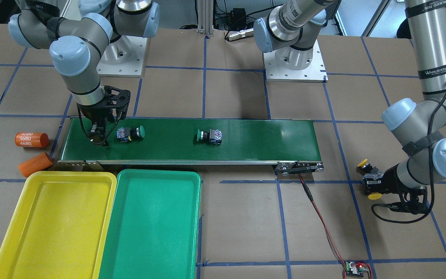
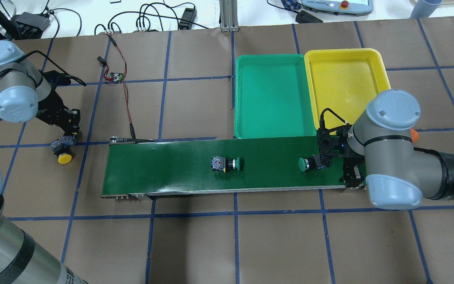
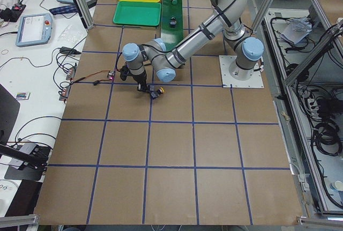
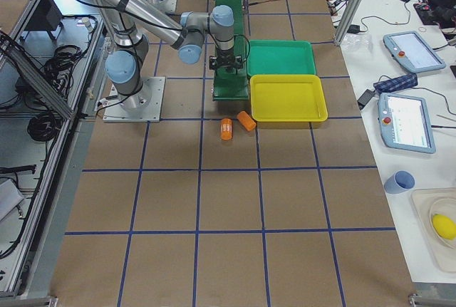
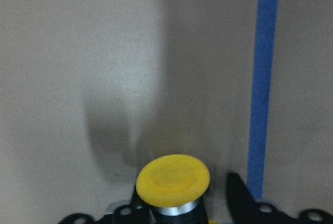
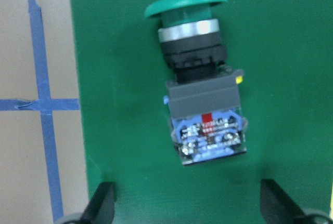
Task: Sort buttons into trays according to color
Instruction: 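Grasp the arriving green-capped button with right gripper while left lifts yellow button, then carry green button toward green tray with right gripper while left places yellow button on belt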
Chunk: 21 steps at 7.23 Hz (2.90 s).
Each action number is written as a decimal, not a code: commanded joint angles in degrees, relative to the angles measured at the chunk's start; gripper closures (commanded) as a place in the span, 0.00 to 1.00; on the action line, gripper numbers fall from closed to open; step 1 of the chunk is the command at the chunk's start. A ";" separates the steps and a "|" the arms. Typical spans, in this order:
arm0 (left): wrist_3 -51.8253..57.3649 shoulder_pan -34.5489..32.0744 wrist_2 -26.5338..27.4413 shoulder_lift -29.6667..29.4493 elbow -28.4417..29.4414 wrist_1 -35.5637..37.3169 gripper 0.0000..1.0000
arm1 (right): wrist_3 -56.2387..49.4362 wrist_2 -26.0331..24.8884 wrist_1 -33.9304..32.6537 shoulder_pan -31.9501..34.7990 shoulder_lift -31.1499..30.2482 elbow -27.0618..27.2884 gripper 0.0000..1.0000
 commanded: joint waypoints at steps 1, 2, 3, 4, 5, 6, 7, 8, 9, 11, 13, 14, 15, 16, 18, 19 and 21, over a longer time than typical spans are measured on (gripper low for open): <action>5.40 -0.25 1.89 3.46 0.05 -0.79 1.00 | 0.01 0.03 0.00 0.00 0.04 0.05 0.02; 8.30 -1.04 1.55 7.49 0.05 -7.50 1.00 | 0.01 0.03 0.00 0.00 0.04 -0.04 0.02; 18.59 -2.09 1.29 11.62 -0.74 -10.96 1.00 | 0.01 0.03 0.00 0.00 0.04 -0.12 0.02; 29.66 -3.14 0.68 16.10 -1.53 -13.17 1.00 | 0.01 0.03 0.00 0.00 0.04 -0.12 0.02; 37.52 -6.55 0.59 21.01 -3.89 -17.46 1.00 | 0.01 0.03 0.00 0.00 0.04 -0.12 0.02; 39.07 -11.98 1.80 23.85 -8.00 -17.41 1.00 | 0.01 0.03 0.00 0.00 0.04 -0.12 0.02; 41.00 -17.17 4.51 24.40 -12.56 -15.06 1.00 | 0.01 0.11 0.00 0.00 0.04 -0.12 0.02; 42.68 -21.92 4.80 23.88 -16.09 -9.30 1.00 | 0.01 0.11 0.00 0.00 0.04 -0.12 0.04; 44.52 -26.23 4.89 23.09 -17.87 -3.84 1.00 | -0.16 0.11 0.00 0.00 0.04 -0.12 0.14; 54.95 -30.74 4.89 22.73 -18.58 -1.95 1.00 | -0.07 -0.15 0.00 0.00 0.04 -0.21 0.57; 55.08 -32.76 4.54 22.29 -19.55 -0.45 1.00 | 0.10 -0.50 -0.09 0.00 0.04 -0.74 0.88; 54.48 -33.91 4.89 22.56 -20.86 0.16 1.00 | 0.28 -0.50 -0.09 0.00 0.04 -1.70 0.98; 54.99 -33.92 4.89 22.30 -22.70 2.69 1.00 | 0.62 -0.15 -0.09 0.09 0.21 -3.19 0.99; 54.91 -34.00 4.72 21.60 -24.98 6.11 1.00 | 0.72 0.02 0.26 0.18 2.47 -7.46 0.99; 55.17 -33.74 4.89 21.77 -26.41 10.18 0.01 | 1.85 0.03 0.01 4.28 11.15 -19.05 0.96; 55.17 -33.74 5.07 22.38 -25.54 10.27 0.00 | 5.95 -1.10 0.44 9.44 16.16 -25.37 0.94; 55.17 -33.13 4.28 24.39 -22.91 9.58 0.00 | 8.61 -0.77 -0.43 13.27 26.52 -34.54 0.87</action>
